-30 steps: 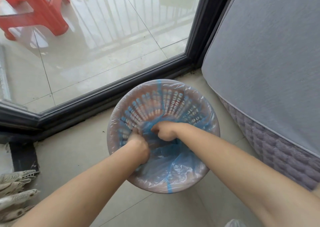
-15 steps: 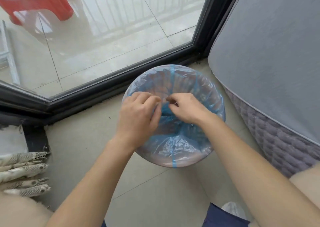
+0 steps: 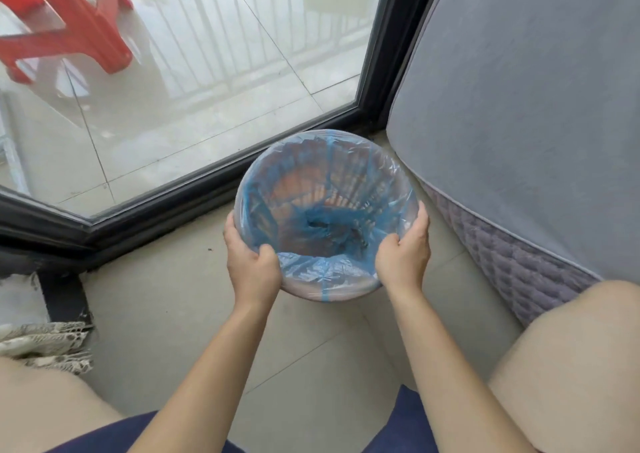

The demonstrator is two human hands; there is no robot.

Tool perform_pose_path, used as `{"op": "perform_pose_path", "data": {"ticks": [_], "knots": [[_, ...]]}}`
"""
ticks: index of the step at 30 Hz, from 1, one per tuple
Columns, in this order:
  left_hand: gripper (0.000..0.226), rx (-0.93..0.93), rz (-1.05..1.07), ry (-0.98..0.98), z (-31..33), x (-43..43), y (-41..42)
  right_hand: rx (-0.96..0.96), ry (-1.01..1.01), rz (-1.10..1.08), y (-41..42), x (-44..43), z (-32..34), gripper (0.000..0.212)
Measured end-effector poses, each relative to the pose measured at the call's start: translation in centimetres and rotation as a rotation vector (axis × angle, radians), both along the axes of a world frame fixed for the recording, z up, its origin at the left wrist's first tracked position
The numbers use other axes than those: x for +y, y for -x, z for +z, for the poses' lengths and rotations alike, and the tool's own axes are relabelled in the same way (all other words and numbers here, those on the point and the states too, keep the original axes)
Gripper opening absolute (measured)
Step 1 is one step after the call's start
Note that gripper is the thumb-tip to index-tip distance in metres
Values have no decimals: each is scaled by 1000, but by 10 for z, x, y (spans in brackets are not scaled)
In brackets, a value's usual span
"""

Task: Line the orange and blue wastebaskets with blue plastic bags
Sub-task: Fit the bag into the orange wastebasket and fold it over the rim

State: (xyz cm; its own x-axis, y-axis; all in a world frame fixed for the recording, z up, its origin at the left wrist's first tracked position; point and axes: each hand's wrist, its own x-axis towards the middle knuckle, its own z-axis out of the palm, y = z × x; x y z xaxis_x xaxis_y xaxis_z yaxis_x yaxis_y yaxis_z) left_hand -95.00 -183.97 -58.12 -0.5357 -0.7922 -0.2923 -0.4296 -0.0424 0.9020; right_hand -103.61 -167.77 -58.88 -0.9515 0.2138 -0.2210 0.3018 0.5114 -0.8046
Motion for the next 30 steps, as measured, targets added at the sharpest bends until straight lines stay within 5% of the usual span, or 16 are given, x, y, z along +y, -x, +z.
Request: {"op": "perform_pose_path", "data": {"ticks": [6,11,13,15,21,30], "knots": [[52,93,-41,-33,-9,-31,36,-35,252,-12,29,-16,8,58],[69,254,381,-643,-14,-5,12,-267,748,-353,9,-2,-10,46],[47,223,409,-788,-15,16,2,-301,711,-305,-10,-4,-14,31],[26,190,316,-787,-13,32,-2,-316,719,-276,-21,-7,-15,26],[23,160,332,-773,-18,41,-1,-360,816,-347,-20,-6,-22,13],[23,117,442,-781,-35,30,12,-526,912,-398,-11,-12,-36,28]]}}
